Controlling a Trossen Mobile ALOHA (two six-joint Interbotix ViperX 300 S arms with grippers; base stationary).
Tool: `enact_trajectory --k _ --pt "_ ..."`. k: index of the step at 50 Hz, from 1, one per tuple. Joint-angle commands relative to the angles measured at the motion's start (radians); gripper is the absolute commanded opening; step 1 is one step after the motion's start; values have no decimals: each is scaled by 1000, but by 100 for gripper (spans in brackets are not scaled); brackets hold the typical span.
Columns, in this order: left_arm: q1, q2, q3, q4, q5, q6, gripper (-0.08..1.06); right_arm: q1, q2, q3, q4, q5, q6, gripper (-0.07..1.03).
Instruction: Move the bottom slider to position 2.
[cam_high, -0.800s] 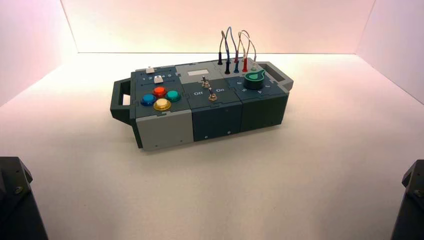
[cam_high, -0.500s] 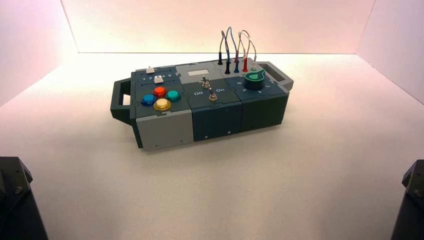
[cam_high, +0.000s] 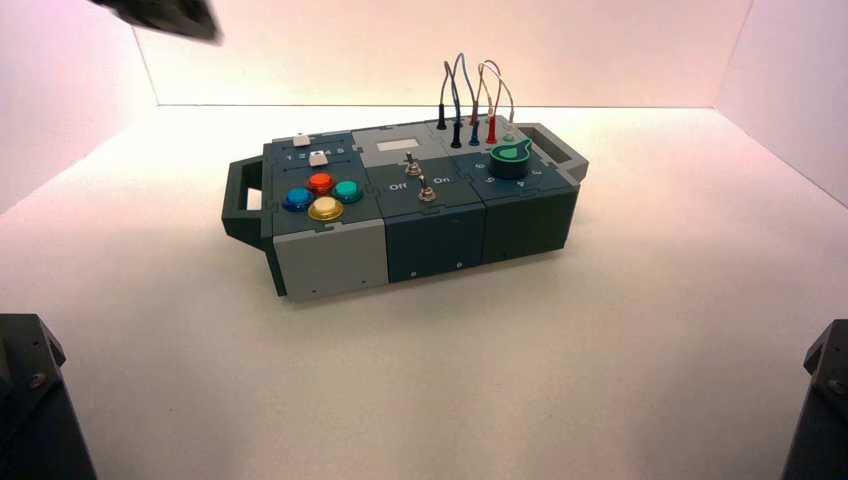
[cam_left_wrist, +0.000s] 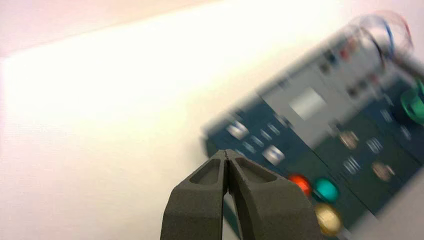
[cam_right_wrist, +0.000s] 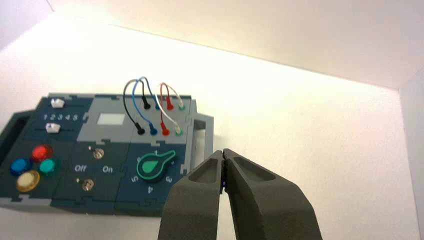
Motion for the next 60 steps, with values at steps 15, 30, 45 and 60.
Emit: enact_trajectory --k 15,30,45,60 --pt "-98 225 -176 -11 164 -6 -3 2 77 -52 23 72 3 -2" --pt "-109 256 -242 -11 275 -6 -3 2 190 -104 44 178 3 -2" --pt "-173 370 -314 -12 322 -6 -3 2 209 -106 44 190 3 -2" --pt "-178 535 -382 -2 331 9 -3 2 216 -104 43 190 0 -2"
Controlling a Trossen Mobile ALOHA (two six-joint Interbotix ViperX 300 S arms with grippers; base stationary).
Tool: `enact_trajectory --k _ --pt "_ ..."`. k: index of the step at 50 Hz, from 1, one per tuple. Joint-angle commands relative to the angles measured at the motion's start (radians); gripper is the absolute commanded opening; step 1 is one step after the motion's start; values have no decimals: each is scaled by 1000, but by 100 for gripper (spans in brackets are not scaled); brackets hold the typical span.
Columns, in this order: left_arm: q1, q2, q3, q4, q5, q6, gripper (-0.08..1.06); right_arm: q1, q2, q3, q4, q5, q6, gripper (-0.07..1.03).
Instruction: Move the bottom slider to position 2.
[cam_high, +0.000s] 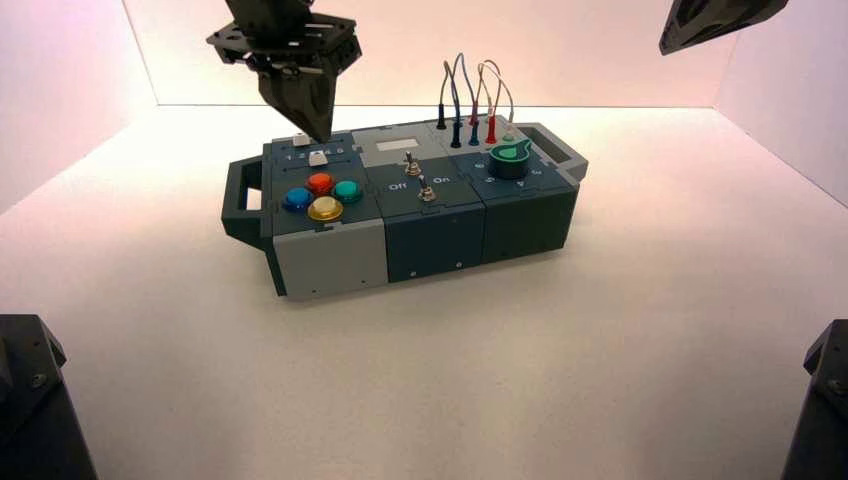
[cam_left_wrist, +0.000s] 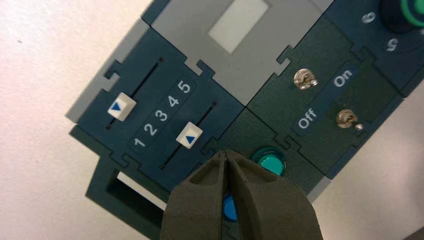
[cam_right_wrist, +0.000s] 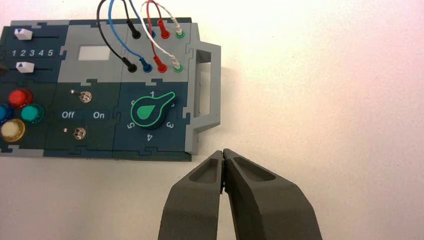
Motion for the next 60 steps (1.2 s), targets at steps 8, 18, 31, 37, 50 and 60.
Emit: enact_trajectory --k 8,18,31,37,50,60 --pt "-3 77 -75 9 -2 21 -3 3 3 -28 2 -3 0 -2" --pt "-5 101 -89 14 -6 25 -3 3 3 -29 0 -5 -2 -2" --pt "-3 107 -103 21 -11 32 -3 2 2 -29 -2 -5 -2 -2" --pt "-3 112 -112 25 -14 35 -3 3 3 -28 -2 -5 0 -2" --pt "2 126 -115 29 -14 37 -3 2 2 -25 -2 -5 -2 -2" --pt "8 121 -107 35 -8 37 -3 2 2 -26 -2 -5 0 -2"
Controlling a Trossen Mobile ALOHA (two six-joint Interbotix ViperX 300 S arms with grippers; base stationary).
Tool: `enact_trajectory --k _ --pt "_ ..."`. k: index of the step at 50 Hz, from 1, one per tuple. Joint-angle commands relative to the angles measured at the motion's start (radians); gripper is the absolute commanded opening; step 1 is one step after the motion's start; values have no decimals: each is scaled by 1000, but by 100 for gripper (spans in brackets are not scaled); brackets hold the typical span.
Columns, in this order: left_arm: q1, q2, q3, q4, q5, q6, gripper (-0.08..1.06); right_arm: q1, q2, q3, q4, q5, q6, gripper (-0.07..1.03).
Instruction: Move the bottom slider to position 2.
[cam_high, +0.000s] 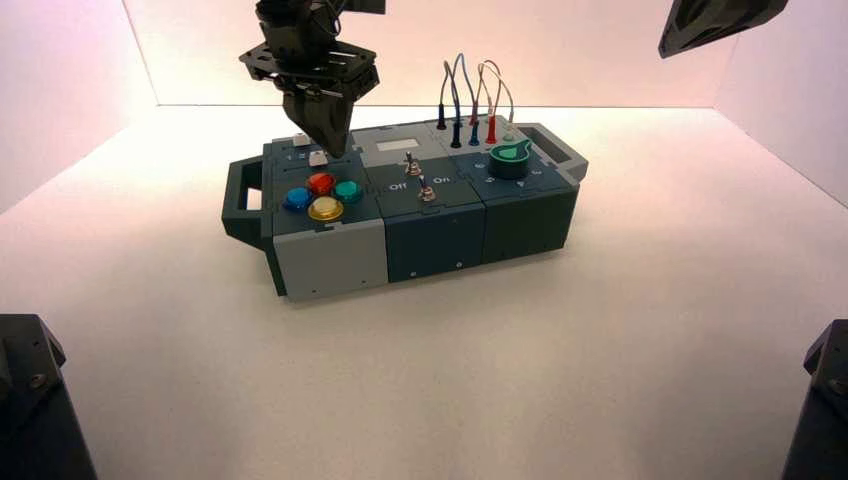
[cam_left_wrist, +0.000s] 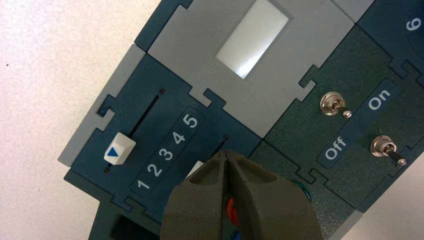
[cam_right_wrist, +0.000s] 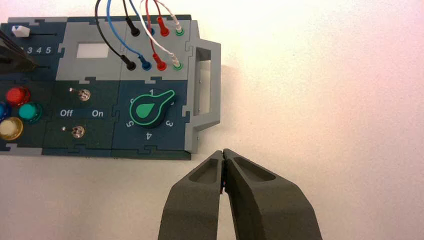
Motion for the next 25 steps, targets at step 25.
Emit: enact_trajectory --k 25 --pt "28 -21 -5 9 8 8 -3 0 -5 -26 -2 -5 -2 -2"
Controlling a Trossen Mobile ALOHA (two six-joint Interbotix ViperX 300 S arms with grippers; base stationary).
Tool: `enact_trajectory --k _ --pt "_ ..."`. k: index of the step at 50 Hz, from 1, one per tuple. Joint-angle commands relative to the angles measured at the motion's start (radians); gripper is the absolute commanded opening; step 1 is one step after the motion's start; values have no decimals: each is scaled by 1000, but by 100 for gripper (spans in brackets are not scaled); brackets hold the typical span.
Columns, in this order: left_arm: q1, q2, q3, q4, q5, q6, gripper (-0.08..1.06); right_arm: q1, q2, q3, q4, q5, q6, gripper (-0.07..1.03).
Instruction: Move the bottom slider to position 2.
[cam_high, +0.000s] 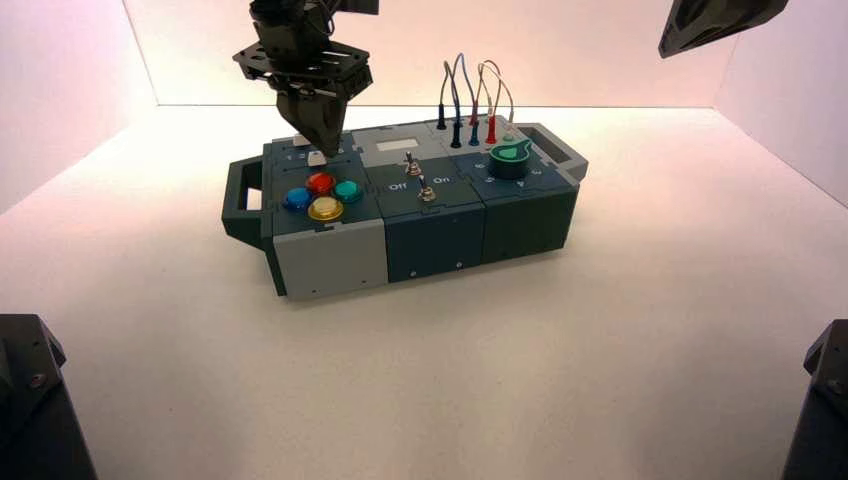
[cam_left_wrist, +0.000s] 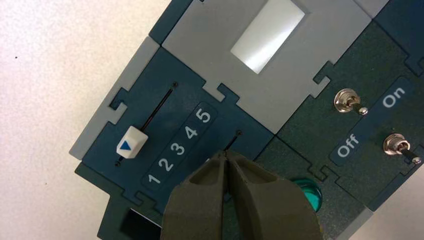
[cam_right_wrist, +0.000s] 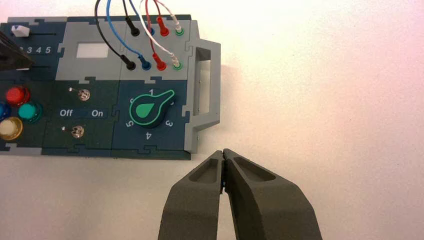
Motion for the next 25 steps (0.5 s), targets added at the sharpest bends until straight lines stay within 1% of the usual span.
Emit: enact_trajectory --k 1,25 --pt "8 -21 -6 2 2 8 -3 2 -5 -26 -2 -5 -2 -2" --pt "11 -23 5 5 15 8 -3 0 -5 -28 -3 -5 -2 -2"
